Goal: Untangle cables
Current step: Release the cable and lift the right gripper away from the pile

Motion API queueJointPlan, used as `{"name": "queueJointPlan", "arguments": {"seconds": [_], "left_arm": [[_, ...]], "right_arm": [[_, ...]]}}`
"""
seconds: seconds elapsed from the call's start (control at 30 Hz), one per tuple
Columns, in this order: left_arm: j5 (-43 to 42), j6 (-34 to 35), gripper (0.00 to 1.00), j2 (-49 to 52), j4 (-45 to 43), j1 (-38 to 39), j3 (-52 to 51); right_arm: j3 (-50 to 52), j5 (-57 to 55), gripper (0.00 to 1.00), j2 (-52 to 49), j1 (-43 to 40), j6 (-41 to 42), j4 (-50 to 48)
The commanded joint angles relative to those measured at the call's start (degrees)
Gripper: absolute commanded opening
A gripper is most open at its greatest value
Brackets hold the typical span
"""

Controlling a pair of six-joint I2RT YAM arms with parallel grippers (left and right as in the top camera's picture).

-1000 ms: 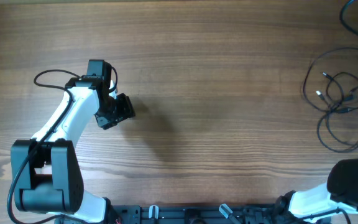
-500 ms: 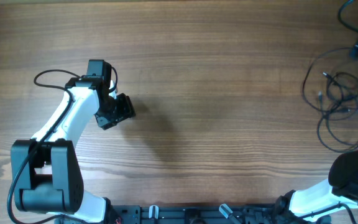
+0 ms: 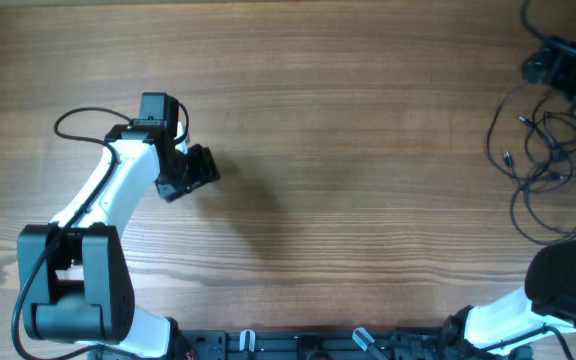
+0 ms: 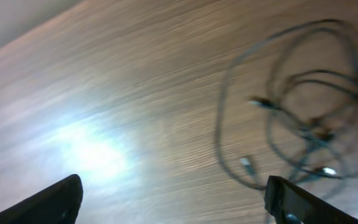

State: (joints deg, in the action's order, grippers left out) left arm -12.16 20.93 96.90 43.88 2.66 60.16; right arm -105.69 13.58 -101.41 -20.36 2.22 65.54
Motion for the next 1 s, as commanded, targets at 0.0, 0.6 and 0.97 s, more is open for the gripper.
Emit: {"name": "queueJointPlan", "arguments": {"seconds": [0.0, 0.6, 0.97], "left_arm": [[-6.1, -1.2, 0.73, -0.9, -3.1, -0.1, 1.5], [11.8, -3.6, 1.00, -0.9, 20.8, 6.7, 17.9], [10.1, -3.6, 1.00, -2.6, 25.6, 6.7, 15.9]], "right_arm": [[-0.3, 2.6, 1.00, -1.4, 6.7, -3.8, 0.1], [0.0, -5.0, 1.00, -1.2, 23.7, 1.7, 12.3], [20.5, -5.0, 1.00, 12.9, 23.6, 1.9, 3.1]]}}
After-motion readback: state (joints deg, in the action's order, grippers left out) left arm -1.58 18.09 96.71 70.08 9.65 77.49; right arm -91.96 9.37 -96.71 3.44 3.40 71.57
